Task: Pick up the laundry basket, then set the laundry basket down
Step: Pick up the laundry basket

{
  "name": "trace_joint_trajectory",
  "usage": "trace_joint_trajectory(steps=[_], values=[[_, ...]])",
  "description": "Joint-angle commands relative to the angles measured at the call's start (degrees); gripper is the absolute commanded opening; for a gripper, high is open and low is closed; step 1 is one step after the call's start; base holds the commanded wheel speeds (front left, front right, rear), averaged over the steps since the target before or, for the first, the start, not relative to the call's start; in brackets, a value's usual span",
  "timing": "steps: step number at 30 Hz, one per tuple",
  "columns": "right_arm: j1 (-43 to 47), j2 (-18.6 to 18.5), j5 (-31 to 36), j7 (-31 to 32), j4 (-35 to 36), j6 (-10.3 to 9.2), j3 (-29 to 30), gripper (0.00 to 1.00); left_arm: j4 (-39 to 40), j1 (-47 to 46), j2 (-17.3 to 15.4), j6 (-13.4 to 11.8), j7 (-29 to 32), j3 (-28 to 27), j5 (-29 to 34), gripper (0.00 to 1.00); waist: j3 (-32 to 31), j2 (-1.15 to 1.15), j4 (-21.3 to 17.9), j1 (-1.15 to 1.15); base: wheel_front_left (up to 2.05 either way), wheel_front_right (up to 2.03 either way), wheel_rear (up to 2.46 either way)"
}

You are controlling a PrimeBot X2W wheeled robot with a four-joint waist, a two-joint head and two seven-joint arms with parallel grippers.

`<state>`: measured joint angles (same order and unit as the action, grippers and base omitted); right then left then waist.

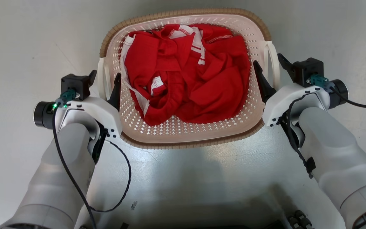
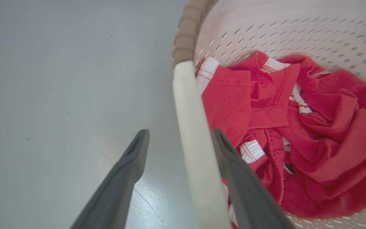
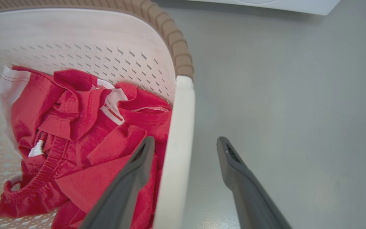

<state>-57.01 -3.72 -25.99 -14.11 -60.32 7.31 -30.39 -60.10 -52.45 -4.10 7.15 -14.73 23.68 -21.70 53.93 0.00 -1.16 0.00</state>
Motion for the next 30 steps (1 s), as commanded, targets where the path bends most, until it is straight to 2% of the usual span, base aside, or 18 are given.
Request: trace_joint_trajectory(steps=[1,16,17,18,19,20,30], values=[[1.9,0.8,-0.7,0.0,0.0,0.18,-1.1,1.0,-0.8,0.4,-1.9,0.3,-0.3,-0.7,-0.4,1.0,0.2,0.0,0.0,0.0,0.0,0.0,0.0],[-0.1,0.8,-4.7,2.3,-1.9,0.18,-5.0,0.99,-7.5,-3.5,-0.4,0.3,-0.3,0.4,-1.0,1.0,1.1,0.0,0.4,0.0,0.0,0.0,0.0],[-0.2,0.8,-4.9,2.4,-2.0,0.18,-5.2,0.62,-7.6,-3.6,-0.4,0.3,-0.3,0.5,-1.1,0.88,1.1,0.0,0.4,0.0,0.0,0.0,0.0],[-0.4,0.8,-5.1,2.5,-2.1,0.18,-5.4,0.38,-7.7,-3.7,-0.3,0.3,-0.3,0.4,-1.3,0.51,1.2,0.0,0.4,0.0,0.0,0.0,0.0],[-0.5,0.8,-5.3,2.5,-2.2,0.18,-5.6,0.21,-7.9,-3.8,-0.2,0.3,-0.3,0.5,-1.5,0.0,1.2,0.0,0.4,0.0,0.0,0.0,0.0],[-0.6,0.8,-5.6,2.4,-2.3,0.18,-5.8,0.0,-8.0,-3.9,-0.1,0.3,-0.3,0.6,-1.6,0.0,1.2,0.0,0.5,0.0,0.0,0.0,0.0],[-0.9,0.8,-7.1,1.6,-4.4,0.18,-6.8,0.0,-9.9,-4.0,0.4,0.1,-0.3,1.8,-2.0,0.0,-0.6,0.0,0.5,0.0,0.0,0.0,0.0]])
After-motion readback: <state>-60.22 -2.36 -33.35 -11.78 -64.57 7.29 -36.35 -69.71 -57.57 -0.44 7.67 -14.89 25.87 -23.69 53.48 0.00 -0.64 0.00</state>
